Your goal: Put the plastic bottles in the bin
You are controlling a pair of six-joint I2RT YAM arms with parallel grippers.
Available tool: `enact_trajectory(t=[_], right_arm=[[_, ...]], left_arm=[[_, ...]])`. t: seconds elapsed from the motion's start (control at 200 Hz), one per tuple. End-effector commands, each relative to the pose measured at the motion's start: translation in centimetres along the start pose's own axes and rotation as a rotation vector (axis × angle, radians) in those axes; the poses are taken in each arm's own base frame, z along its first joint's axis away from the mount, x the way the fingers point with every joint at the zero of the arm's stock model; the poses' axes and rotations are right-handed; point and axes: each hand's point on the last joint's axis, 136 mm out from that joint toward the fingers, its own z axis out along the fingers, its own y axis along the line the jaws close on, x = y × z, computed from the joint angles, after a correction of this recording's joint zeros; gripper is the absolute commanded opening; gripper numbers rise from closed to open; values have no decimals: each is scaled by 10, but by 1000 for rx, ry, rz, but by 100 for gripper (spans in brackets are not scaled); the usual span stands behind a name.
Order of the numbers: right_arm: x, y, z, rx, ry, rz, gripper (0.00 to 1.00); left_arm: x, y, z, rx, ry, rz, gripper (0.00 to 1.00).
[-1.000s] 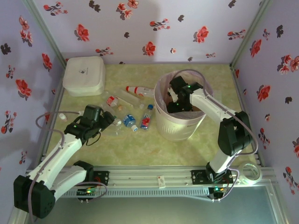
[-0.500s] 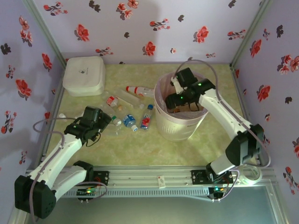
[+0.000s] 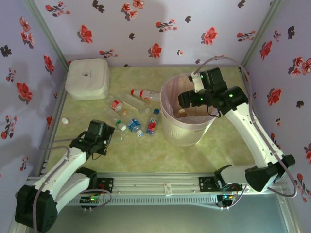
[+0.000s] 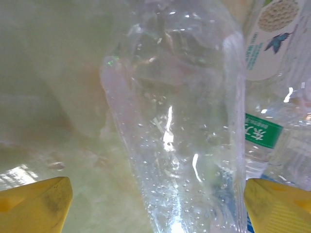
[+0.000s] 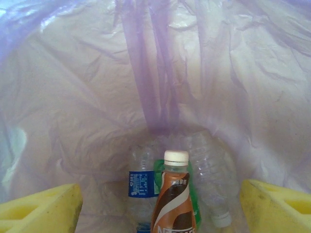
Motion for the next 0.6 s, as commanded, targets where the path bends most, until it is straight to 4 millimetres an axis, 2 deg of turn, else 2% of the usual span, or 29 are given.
enact_trajectory(t=[0.0,0.245,0.415,0.485,0.595], right_arm=[[-7,10,-10,-55,-56,13,85],[-16,17,-27,-101,-118,14,85],[-17,12,-31,-81,-129,14,84],[-16,10,-30,-73,-129,16,85],[-17,9,-34,-68,-147,20,84]], left_arm=[[-2,-19,3,80,-13,-46,92],[4,-30,14,80,4,-30,92],[7,-30,23,64,12,-29,92],[8,-28,25,57,14,-34,88],[8,-24,24,49,10,-41,71]])
